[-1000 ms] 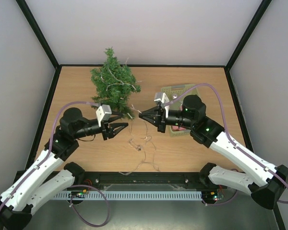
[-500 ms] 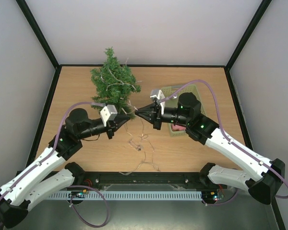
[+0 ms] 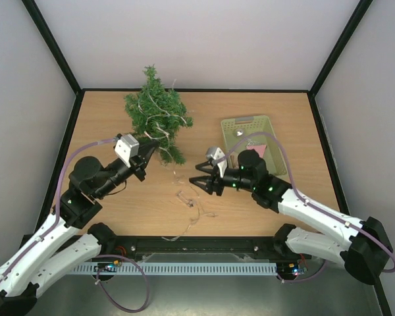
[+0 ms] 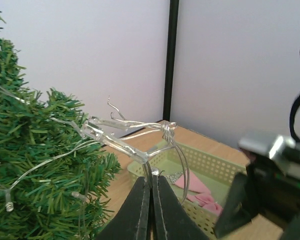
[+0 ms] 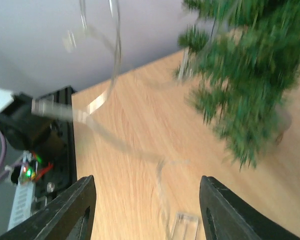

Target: Decorate the small christmas tree

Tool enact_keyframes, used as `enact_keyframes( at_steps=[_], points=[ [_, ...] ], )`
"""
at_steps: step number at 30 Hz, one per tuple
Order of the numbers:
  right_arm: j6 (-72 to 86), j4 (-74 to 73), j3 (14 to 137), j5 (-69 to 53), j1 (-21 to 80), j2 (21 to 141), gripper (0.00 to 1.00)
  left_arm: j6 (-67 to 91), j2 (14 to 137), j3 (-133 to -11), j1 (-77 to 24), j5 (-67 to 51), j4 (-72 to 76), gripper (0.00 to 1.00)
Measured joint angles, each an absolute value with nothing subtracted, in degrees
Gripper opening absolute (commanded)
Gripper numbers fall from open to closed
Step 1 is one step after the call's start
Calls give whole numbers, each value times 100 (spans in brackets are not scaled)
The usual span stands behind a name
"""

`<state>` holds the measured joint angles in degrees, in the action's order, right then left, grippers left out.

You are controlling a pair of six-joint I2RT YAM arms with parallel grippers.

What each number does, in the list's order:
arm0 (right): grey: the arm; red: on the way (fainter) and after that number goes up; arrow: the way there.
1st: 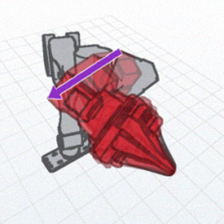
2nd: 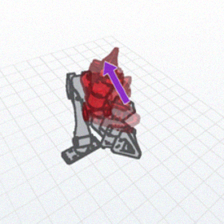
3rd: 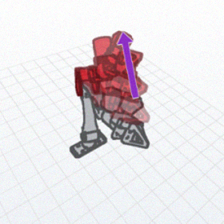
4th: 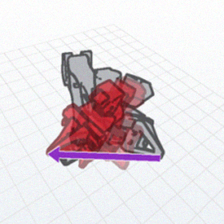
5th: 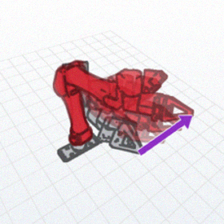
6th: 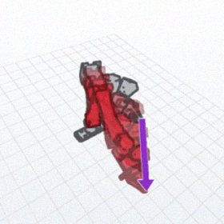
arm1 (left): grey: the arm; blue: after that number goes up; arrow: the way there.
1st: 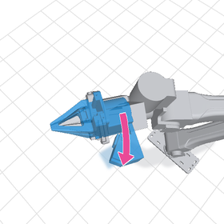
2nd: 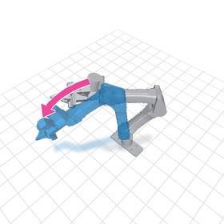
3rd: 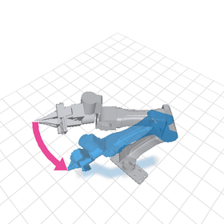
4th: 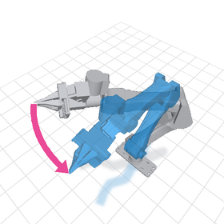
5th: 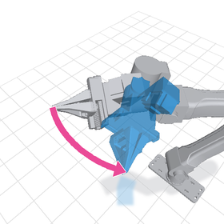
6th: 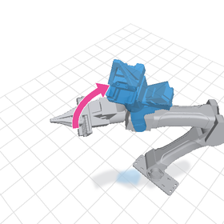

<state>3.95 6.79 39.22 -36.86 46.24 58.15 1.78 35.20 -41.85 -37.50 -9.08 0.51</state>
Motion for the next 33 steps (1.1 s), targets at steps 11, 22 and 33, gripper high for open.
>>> enact_keyframes(
  at_steps=[11,22,33],
  points=[
    [355,2421,2364,-3365,4965,6355,57,368,3483,-4185,-3750,-672,104,2],
    [202,3238,2364,-3203,4993,7686,28,478,3422,-4213,-3750,-419,143,2],
    [38,2541,2373,-2383,5026,6582,2,674,3389,-4298,-3649,110,183,2]
  ],
)
